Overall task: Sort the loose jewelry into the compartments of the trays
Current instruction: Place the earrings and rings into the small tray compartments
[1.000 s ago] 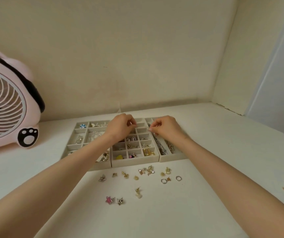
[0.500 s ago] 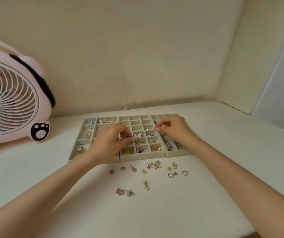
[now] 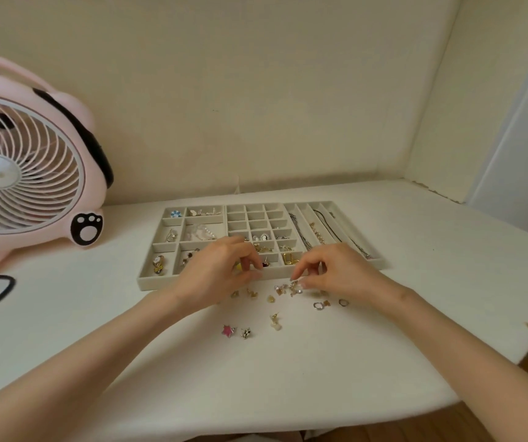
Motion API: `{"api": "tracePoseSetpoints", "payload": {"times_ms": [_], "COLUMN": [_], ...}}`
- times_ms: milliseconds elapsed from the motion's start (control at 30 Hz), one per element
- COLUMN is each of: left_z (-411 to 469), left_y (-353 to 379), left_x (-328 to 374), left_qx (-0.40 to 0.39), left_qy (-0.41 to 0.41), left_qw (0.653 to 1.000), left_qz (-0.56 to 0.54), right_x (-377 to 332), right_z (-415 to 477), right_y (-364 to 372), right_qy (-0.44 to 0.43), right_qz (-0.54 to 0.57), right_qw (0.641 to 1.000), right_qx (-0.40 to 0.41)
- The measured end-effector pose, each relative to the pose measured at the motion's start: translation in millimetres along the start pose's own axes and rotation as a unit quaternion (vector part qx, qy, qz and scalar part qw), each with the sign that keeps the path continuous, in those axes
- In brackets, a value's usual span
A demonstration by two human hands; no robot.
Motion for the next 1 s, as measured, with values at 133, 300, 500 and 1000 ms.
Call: {"api": "tracePoseSetpoints", "payload": {"times_ms": [133,300,500,1000], "left_z": [2.9,12.5,24.0,18.5], "left_y": [6.8,16.7,27.4,27.4], "left_x": [6.3,19.0,32.7,21.8], "left_qx": [-0.013,-0.031,-0.053,-0.137], "left_qy": [0.007,0.007,0.016,0.016], "left_qw": [1.0,0.999,0.998,0.989], "left_qz": [0.002,0.012,0.037,0.057], "right_x": [-2.3,-1.3,6.7,0.2], "right_z": [0.7,0.3,-1.2,1.8], "right_y": [4.6,8.4,4.6,11.1], "right_qy": [-0.003,-0.002,0.006,-0.011], "right_qz": [-0.026,-0.031,-0.014,0.0], "right_qw": [1.0,0.999,1.0,1.0], "right_qx": [0.01,0.011,0.01,0.003]}}
Point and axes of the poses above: each hand's wrist, its own z-axis towards the middle knuckle, its own y-axis out of the palm, x = y × z, the point moved 9 cm from there along z, towards the middle knuckle, and after that the axes turned 7 degrees about -x, right-handed, at the moved point
